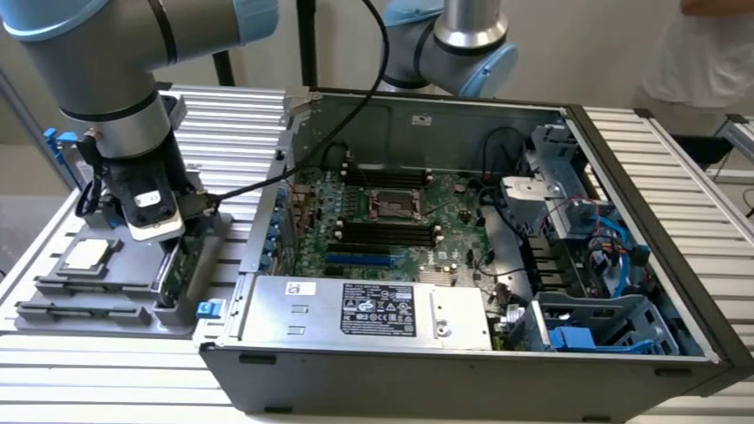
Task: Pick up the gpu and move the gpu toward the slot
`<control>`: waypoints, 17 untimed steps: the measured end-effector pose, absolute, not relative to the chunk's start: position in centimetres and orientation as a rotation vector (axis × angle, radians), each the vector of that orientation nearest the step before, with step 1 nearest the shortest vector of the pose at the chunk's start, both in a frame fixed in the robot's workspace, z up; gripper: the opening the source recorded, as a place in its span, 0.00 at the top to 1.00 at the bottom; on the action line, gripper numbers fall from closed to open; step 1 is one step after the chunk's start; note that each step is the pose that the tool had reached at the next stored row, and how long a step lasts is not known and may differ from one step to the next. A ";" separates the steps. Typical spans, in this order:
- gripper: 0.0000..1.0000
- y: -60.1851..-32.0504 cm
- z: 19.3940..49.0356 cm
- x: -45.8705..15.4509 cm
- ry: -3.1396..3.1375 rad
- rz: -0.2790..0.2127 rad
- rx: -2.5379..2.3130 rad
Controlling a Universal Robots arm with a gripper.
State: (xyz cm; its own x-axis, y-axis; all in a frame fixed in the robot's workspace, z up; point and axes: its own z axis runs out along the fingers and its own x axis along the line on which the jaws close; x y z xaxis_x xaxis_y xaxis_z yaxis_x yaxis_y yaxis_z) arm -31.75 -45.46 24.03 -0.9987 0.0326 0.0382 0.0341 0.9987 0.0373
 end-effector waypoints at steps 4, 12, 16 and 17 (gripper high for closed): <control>0.74 -45.5 24.7 -31.7 -3.103 -0.059 -0.052; 0.74 -45.5 27.1 -31.8 -3.103 -0.059 -0.052; 0.74 -45.5 28.9 -31.7 -3.103 -0.059 -0.052; 0.74 -45.5 29.4 -31.7 -3.103 -0.059 -0.052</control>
State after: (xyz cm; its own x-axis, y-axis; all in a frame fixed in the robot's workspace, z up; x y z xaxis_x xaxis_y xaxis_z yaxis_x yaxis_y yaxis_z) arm -31.75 -45.48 29.39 -0.9987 0.0326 0.0382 0.0340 0.9987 0.0376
